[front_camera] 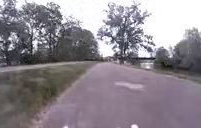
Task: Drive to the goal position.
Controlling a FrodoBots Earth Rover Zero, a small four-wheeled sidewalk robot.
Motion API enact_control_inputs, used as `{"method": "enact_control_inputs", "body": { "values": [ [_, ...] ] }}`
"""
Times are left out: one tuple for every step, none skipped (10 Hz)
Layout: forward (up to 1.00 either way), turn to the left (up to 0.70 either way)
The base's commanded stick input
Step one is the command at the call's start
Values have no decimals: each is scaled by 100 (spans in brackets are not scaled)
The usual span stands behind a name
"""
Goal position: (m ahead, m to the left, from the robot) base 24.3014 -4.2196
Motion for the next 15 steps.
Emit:
{"method": "enact_control_inputs", "body": {
  "values": [
    [100, 0],
    [100, 0],
    [100, 0],
    [100, 0],
    [100, 0],
    [100, 0],
    [100, 0],
    [100, 0],
    [100, 0],
    [100, 0],
    [100, 0],
    [100, 0],
    [100, 0],
    [100, 0],
    [100, 0]
  ]
}}
